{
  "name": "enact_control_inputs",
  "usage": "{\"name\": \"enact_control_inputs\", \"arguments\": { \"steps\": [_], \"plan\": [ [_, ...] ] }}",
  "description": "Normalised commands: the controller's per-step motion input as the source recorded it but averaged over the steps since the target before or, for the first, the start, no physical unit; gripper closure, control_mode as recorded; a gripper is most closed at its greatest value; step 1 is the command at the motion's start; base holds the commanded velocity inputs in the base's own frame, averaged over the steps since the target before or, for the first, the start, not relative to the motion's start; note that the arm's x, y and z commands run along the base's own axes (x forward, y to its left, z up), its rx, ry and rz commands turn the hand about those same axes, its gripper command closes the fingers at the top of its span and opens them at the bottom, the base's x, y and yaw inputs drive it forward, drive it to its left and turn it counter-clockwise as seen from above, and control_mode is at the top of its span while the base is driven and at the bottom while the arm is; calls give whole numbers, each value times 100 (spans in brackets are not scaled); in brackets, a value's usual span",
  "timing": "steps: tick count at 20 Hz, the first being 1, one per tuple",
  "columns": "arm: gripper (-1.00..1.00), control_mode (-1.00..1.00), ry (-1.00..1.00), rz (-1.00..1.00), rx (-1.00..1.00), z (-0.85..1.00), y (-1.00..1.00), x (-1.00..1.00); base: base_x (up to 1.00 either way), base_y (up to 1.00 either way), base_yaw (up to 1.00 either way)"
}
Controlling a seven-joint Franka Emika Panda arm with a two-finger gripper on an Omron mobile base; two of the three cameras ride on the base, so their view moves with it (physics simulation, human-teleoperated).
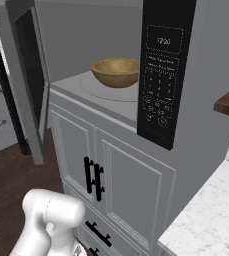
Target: Pick the cucumber from the sink and place it in the bowl. Then pick the bowl and place it in the microwave. Then close the microwave door and press the start button.
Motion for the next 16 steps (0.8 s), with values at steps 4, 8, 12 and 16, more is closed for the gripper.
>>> {"name": "enact_control_inputs", "arguments": {
  "steps": [4,8,12,16],
  "plan": [
    [-100,-100,-1,-3,25,6,-96,26,0,0,0],
    [-100,-100,-2,-6,13,5,-54,56,0,0,0],
    [-100,-100,1,-10,13,9,-40,68,0,0,0],
    [-100,-100,7,-6,7,0,-14,83,0,0,0]
  ]
}}
